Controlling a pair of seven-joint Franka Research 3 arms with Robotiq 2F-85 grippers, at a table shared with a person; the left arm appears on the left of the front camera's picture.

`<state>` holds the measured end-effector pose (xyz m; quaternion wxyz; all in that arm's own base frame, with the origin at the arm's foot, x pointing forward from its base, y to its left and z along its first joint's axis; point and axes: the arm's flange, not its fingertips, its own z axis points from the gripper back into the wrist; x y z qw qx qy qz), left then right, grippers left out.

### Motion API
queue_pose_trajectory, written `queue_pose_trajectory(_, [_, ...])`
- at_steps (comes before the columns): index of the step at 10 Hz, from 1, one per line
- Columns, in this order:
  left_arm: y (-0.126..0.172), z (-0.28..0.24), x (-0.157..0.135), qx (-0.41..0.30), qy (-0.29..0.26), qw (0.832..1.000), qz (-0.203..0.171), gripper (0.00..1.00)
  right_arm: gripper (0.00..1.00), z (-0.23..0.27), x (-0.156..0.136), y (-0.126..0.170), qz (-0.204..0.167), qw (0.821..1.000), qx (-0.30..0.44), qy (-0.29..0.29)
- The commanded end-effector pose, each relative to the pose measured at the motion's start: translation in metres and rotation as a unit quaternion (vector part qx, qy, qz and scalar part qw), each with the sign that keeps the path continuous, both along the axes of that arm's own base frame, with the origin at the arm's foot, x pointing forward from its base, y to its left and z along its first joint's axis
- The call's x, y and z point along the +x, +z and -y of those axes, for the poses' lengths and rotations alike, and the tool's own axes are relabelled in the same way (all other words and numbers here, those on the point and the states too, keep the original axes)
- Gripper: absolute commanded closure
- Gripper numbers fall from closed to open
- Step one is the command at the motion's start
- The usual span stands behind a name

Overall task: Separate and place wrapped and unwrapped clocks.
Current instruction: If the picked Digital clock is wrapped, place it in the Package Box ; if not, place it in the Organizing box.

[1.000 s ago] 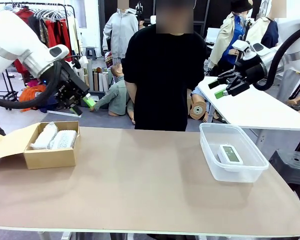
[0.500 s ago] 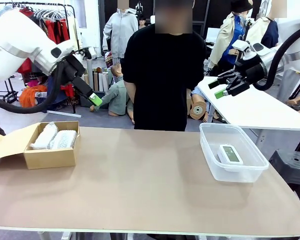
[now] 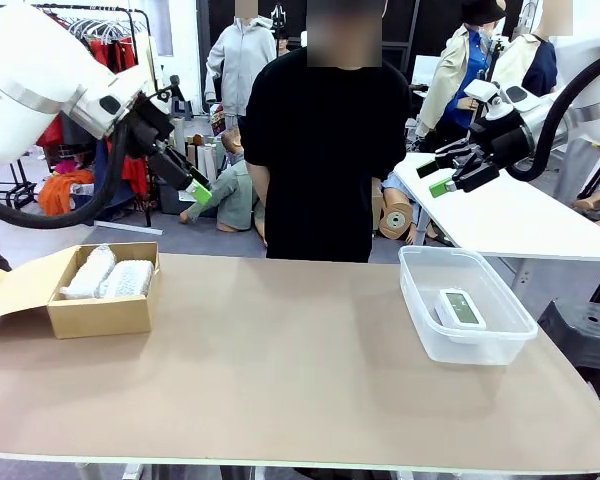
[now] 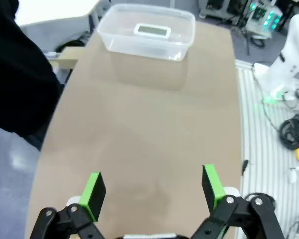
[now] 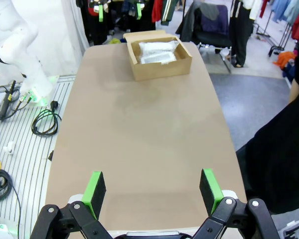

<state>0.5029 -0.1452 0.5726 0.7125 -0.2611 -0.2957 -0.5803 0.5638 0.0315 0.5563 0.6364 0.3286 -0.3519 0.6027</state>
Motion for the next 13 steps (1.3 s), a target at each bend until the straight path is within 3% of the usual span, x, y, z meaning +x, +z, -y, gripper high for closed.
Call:
queue_pose_trajectory(1, [-0.018,-0.005,0.001,0.001,0.090,0.996,-0.002,0.00,0.00,0.000,-0.001,0.002,0.004,1.000,0.000,0.001])
queue_pose_trajectory(2, [0.000,0.000,0.000,0.000,0.000,1.000,0.000,0.00,0.00,0.000,-0.001,0.002,0.004,1.000,0.000,0.001])
queue_pose_trajectory(5, [-0.008,-0.003,0.002,0.004,0.021,1.000,0.005,0.00,0.00,0.000,-0.001,0.002,0.004,1.000,0.000,0.001])
queue_pose_trajectory(7, [-0.007,-0.011,0.009,0.040,-0.042,0.998,0.033,0.00,0.00,0.000,-0.001,0.002,0.004,1.000,0.000,0.001])
queue_pose_trajectory(10, [-0.001,-0.030,0.020,0.020,-0.102,0.993,0.057,0.00,0.00,0.000,-0.001,0.002,0.004,1.000,0.000,0.001])
queue_pose_trajectory(13, [0.006,-0.054,0.029,0.006,-0.081,0.993,0.089,0.00,0.00,0.000,-0.001,0.002,0.004,1.000,0.000,0.001])
